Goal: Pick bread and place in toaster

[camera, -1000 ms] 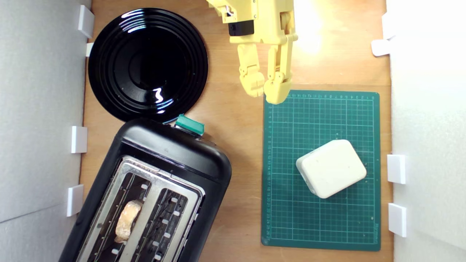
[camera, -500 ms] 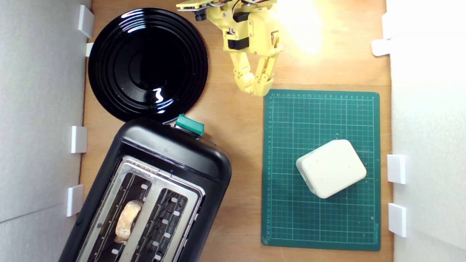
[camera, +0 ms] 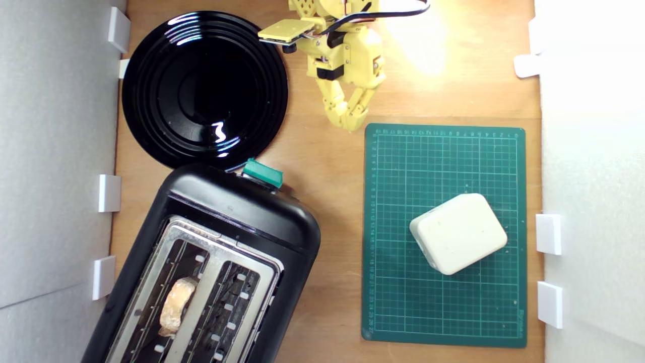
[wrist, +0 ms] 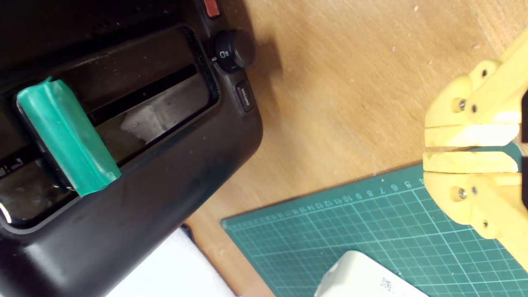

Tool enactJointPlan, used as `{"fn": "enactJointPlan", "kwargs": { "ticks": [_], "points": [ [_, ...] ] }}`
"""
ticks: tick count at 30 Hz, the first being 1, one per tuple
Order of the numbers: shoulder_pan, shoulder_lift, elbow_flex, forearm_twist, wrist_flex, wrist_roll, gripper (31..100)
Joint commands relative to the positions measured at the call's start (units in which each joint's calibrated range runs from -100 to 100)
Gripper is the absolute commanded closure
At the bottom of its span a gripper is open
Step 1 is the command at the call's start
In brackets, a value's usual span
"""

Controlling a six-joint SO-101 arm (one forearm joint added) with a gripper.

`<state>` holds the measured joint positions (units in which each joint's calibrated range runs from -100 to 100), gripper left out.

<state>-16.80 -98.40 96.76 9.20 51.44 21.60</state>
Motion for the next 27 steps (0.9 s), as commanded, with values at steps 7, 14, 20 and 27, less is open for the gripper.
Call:
{"fn": "enactJointPlan", "kwargs": {
  "ticks": [7, 14, 20, 27],
  "points": [
    [-0.45, -0.35, 1.33, 0.41, -1.44, 0.08, 90.2],
    [-0.45, -0.35, 1.87, -0.13, -1.44, 0.34, 90.2],
    [-0.45, -0.26, 1.97, -0.49, -1.36, -0.08, 89.9],
    [-0.45, -0.26, 1.97, -0.49, -1.44, -0.13, 90.0]
  ]
}}
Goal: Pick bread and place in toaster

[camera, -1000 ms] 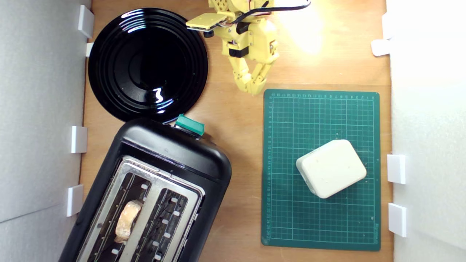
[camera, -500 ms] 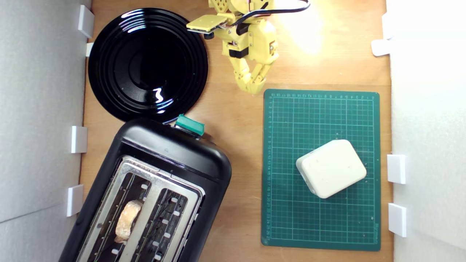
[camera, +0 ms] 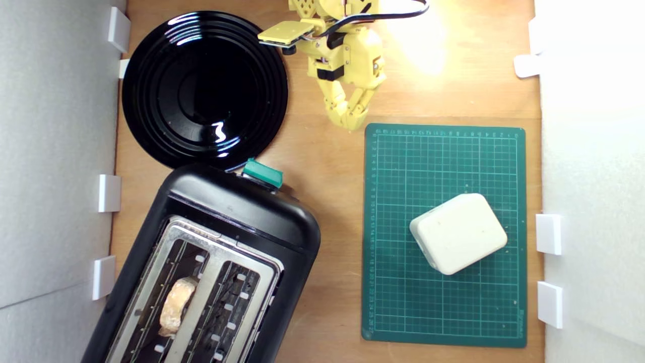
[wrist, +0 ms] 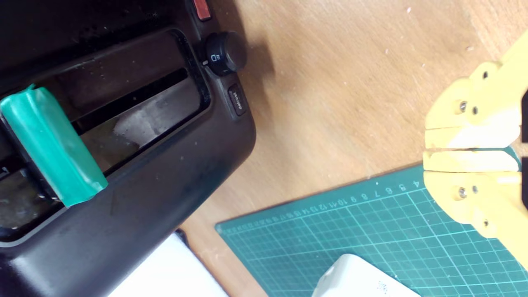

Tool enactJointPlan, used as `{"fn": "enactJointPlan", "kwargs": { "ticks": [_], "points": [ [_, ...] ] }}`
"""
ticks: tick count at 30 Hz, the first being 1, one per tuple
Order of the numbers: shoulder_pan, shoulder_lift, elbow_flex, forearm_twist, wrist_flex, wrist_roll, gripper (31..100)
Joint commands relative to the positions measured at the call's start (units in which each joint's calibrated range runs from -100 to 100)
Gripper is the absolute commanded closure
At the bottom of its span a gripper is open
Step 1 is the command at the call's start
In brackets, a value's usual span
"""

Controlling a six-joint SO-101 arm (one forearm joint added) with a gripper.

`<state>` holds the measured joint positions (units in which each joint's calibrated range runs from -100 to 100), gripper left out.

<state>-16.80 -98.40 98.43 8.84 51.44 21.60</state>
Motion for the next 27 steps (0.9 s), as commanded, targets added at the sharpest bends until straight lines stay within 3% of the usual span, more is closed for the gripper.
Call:
{"fn": "enactJointPlan", "kwargs": {
  "ticks": [1, 27],
  "points": [
    [-0.45, -0.26, 0.30, -0.14, -1.44, -0.13, 90.0],
    [-0.29, -0.26, 0.12, -0.23, -1.44, -0.08, 90.0]
  ]
}}
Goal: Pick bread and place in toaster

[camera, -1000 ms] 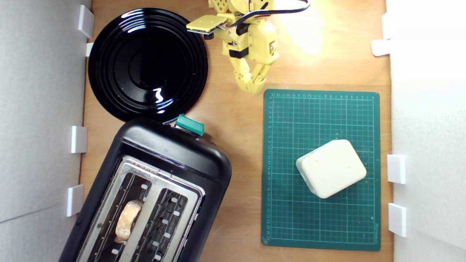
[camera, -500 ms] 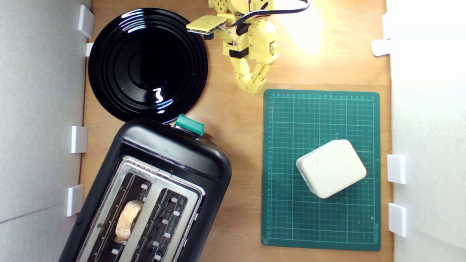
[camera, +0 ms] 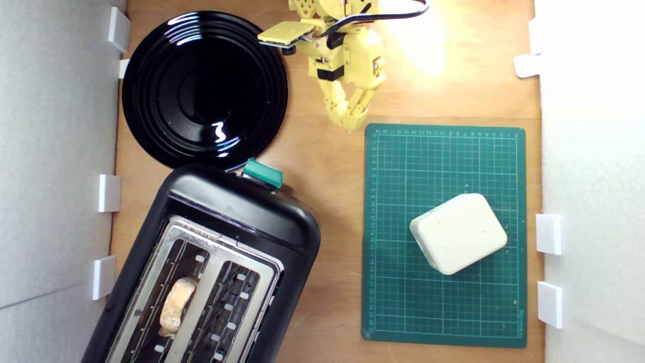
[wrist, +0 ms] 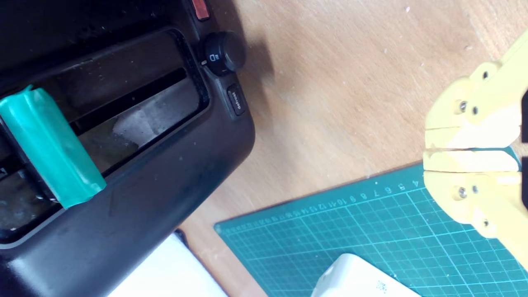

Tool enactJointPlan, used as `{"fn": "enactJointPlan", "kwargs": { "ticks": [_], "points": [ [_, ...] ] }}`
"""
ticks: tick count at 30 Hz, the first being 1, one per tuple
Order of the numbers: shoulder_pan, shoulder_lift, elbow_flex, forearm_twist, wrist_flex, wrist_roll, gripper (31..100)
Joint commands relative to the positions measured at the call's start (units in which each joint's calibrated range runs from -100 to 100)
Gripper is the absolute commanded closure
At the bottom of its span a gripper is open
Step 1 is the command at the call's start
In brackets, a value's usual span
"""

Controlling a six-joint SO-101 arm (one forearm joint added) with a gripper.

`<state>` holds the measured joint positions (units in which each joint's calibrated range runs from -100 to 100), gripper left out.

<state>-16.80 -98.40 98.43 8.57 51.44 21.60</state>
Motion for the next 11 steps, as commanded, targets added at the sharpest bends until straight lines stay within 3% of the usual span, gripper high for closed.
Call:
{"fn": "enactJointPlan", "kwargs": {
  "ticks": [1, 11],
  "points": [
    [-0.29, -0.26, 0.12, 0.04, -1.44, -0.08, 90.0],
    [-0.29, -0.26, 0.03, 0.04, -1.44, -0.08, 90.0]
  ]
}}
